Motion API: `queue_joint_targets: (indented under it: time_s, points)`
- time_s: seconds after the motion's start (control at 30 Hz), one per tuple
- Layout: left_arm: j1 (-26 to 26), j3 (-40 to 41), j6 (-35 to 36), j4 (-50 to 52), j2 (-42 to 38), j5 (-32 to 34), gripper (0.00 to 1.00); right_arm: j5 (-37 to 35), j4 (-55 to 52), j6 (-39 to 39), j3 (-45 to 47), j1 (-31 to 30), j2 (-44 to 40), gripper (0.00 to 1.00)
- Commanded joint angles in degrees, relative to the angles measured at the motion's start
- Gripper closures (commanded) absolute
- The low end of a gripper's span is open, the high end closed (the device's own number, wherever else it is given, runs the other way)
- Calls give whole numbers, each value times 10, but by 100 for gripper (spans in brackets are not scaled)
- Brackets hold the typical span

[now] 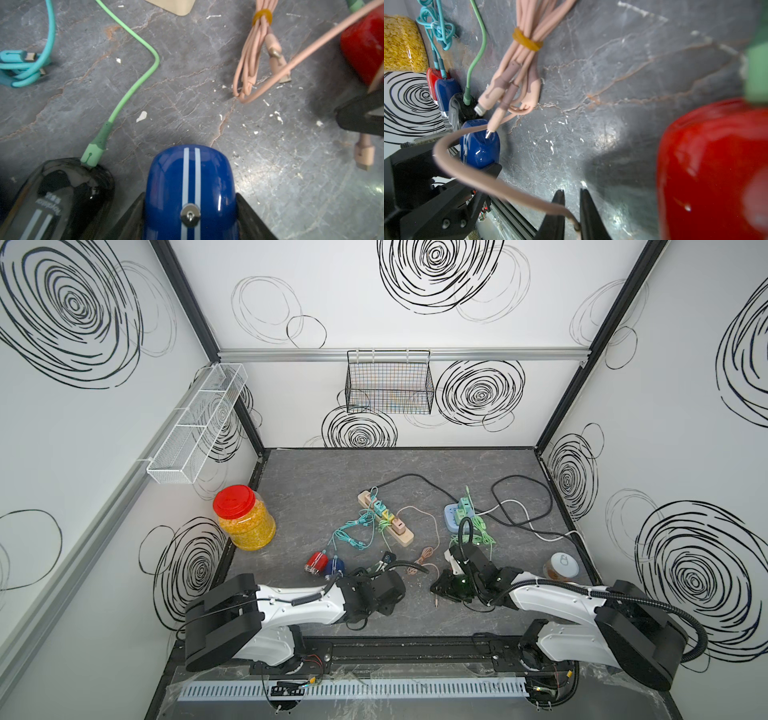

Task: Unplug the electric shaver
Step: Place the charging cable at the center of the board.

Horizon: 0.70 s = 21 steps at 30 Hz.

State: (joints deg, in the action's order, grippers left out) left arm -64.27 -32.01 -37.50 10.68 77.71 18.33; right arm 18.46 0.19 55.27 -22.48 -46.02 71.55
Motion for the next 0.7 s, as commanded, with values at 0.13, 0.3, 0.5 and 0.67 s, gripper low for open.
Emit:
queue_joint_targets:
  time_s: [0.13, 0.3, 0.5, 0.67]
  points:
    - [-13, -24, 1, 27, 26, 40, 38, -12, -6, -2, -5, -10, 17, 68]
    - [-14, -18, -2, 23, 29, 40, 37, -14, -15, -9, -20, -10, 19, 62]
    - [-14, -11, -7, 22, 20, 40, 28, -22, -46, -22, -44, -7, -7, 56]
    - [-15, -6, -12, 24, 10, 36, 19, -29, -71, -34, -59, 11, -43, 54]
